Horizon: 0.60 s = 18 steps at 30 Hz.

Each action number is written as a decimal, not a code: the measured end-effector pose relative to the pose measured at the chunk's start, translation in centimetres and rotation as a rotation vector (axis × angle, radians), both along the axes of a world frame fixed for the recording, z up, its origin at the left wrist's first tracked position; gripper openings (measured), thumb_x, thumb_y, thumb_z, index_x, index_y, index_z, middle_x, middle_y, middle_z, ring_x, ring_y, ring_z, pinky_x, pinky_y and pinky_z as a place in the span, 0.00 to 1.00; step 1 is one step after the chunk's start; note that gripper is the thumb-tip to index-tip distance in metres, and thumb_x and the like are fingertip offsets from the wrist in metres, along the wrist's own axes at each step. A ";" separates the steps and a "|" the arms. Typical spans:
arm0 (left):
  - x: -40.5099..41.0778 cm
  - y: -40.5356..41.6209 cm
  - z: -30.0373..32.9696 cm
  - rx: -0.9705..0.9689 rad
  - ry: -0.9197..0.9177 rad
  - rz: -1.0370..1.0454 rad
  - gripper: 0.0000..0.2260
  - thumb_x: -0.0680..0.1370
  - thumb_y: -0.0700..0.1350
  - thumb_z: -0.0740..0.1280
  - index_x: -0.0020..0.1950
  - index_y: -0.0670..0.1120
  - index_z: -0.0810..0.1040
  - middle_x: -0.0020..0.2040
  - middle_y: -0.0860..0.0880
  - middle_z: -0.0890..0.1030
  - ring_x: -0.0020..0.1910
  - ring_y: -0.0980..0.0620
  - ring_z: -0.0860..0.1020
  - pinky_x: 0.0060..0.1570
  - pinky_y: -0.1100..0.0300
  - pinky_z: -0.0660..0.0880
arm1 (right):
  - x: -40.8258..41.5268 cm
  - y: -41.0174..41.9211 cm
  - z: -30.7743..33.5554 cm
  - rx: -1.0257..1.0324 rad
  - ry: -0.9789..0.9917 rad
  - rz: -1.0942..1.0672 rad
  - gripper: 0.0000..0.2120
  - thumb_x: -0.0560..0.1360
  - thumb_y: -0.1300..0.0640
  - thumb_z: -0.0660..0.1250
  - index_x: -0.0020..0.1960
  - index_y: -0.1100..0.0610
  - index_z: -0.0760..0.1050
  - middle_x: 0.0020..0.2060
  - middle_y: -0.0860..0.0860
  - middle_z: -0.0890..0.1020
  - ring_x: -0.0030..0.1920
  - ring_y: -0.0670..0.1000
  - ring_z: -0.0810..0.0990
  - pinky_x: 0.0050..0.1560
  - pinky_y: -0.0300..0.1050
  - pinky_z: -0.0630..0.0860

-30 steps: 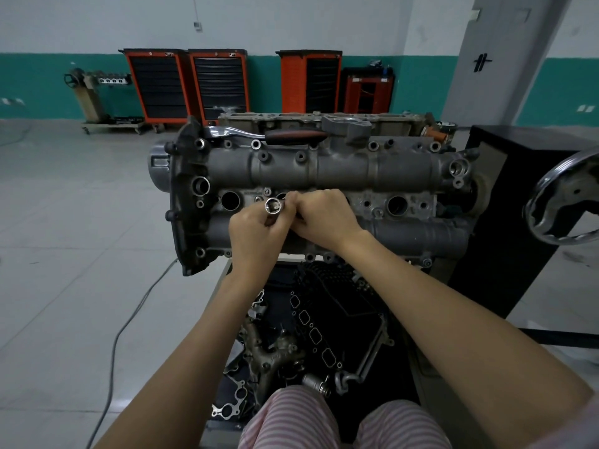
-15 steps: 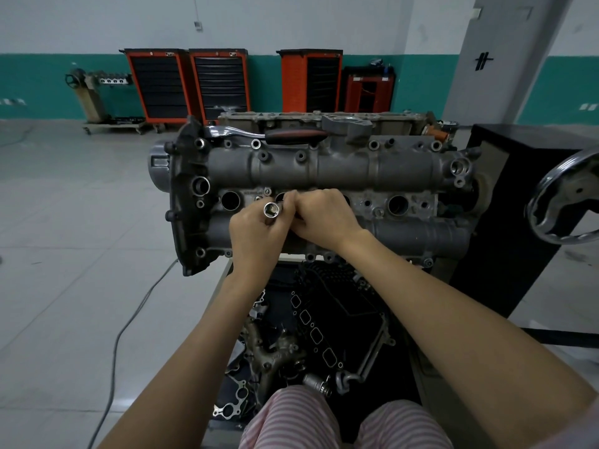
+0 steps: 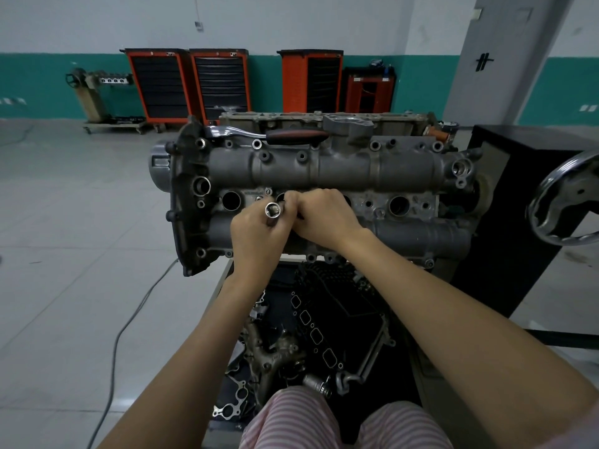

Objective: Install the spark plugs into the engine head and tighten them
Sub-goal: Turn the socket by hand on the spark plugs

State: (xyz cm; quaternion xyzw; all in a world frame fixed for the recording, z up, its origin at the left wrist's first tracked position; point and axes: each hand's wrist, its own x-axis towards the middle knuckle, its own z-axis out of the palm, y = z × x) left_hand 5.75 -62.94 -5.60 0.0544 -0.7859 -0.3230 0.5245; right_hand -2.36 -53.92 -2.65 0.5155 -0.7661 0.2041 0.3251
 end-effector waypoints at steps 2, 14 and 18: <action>-0.2 -0.1 0.1 0.037 -0.016 0.001 0.25 0.76 0.51 0.67 0.27 0.35 0.68 0.23 0.42 0.69 0.25 0.44 0.67 0.27 0.56 0.62 | 0.3 0.0 0.0 -0.050 0.049 0.013 0.07 0.62 0.58 0.67 0.28 0.61 0.74 0.21 0.56 0.76 0.20 0.59 0.74 0.26 0.38 0.60; 0.0 -0.2 -0.4 -0.033 -0.022 -0.021 0.16 0.74 0.55 0.58 0.35 0.44 0.64 0.29 0.56 0.64 0.28 0.57 0.64 0.29 0.65 0.60 | -0.6 -0.3 -0.2 0.113 -0.034 -0.009 0.06 0.73 0.56 0.62 0.41 0.54 0.64 0.33 0.55 0.79 0.34 0.61 0.77 0.30 0.44 0.57; -0.2 -0.1 -0.1 0.005 -0.004 -0.014 0.22 0.75 0.53 0.64 0.28 0.39 0.68 0.24 0.48 0.68 0.27 0.49 0.67 0.27 0.59 0.62 | -0.1 -0.3 -0.1 0.029 -0.003 -0.060 0.06 0.67 0.55 0.63 0.35 0.57 0.74 0.26 0.56 0.79 0.28 0.61 0.77 0.30 0.41 0.60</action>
